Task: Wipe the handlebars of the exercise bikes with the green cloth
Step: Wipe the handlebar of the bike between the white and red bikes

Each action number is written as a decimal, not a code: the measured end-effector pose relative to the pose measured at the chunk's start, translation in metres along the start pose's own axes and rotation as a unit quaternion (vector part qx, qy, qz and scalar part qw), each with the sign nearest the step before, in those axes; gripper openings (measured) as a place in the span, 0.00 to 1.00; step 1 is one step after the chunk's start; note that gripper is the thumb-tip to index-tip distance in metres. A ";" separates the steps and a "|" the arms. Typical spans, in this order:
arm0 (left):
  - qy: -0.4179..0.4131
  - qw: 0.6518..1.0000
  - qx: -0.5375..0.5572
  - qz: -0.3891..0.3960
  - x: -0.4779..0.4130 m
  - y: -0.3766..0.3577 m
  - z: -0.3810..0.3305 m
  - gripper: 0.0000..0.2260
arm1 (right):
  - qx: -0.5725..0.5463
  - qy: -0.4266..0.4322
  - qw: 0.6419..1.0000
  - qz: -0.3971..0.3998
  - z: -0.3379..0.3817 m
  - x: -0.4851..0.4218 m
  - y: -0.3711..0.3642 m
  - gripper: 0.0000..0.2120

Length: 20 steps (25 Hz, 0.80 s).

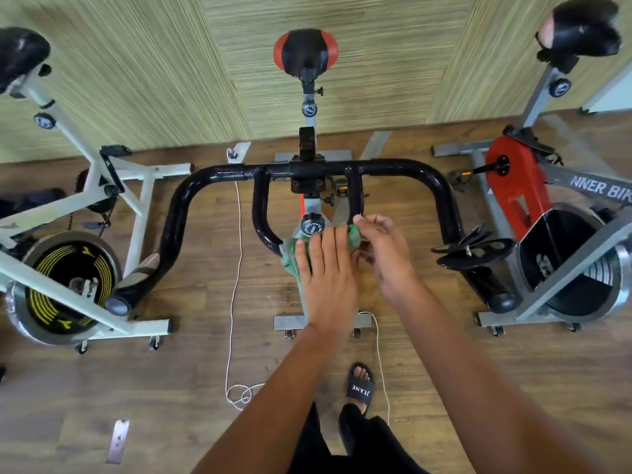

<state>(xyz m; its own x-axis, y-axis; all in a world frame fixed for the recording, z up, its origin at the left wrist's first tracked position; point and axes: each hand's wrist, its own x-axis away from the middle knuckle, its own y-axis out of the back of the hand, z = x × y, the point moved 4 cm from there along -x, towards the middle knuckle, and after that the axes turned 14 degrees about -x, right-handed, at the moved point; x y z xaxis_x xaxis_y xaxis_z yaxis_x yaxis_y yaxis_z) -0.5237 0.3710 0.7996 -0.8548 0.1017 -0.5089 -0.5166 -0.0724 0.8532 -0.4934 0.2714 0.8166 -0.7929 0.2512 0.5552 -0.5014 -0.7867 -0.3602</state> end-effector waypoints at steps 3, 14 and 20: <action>0.025 0.999 -0.015 0.017 -0.005 0.002 -0.007 0.27 | 0.001 0.039 0.999 -0.016 -0.008 0.011 0.014 0.01; 0.036 0.939 0.261 0.219 -0.044 0.039 0.026 0.22 | 0.189 0.371 0.909 0.032 -0.015 0.069 0.020 0.13; 0.066 0.873 0.405 0.264 -0.061 0.032 0.067 0.16 | 0.346 0.477 0.797 0.133 -0.044 0.055 -0.019 0.18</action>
<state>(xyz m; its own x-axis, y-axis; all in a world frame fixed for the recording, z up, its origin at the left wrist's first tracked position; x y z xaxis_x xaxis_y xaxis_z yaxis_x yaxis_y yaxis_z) -0.4846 0.4285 0.8661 -0.9891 0.1465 0.0165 0.1095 0.6555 0.7472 -0.5429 0.3251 0.8208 -0.9071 0.0794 -0.4134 -0.2230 -0.9236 0.3119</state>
